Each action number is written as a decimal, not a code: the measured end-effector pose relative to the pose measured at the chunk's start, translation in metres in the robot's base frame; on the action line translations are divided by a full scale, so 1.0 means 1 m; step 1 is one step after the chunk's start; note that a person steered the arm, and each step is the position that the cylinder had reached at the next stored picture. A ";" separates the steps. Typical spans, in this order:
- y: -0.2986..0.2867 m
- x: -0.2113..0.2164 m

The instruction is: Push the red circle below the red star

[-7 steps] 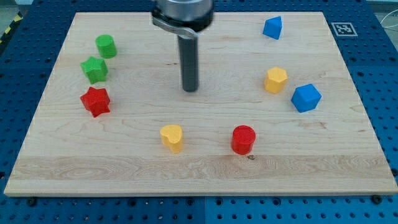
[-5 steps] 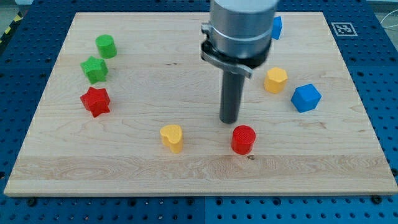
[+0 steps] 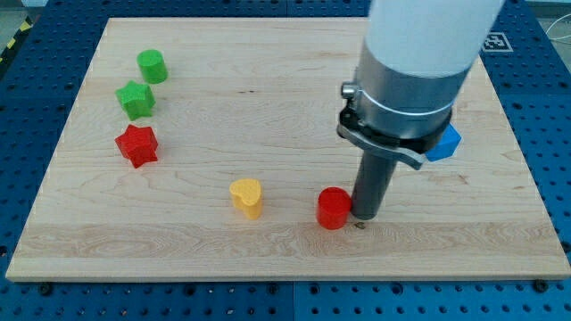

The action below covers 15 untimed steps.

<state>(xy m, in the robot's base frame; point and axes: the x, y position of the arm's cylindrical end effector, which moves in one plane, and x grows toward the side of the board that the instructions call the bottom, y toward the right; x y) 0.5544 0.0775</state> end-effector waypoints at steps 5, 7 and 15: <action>-0.146 0.020; -0.197 0.022; -0.217 0.018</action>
<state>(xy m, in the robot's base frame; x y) 0.5728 -0.1392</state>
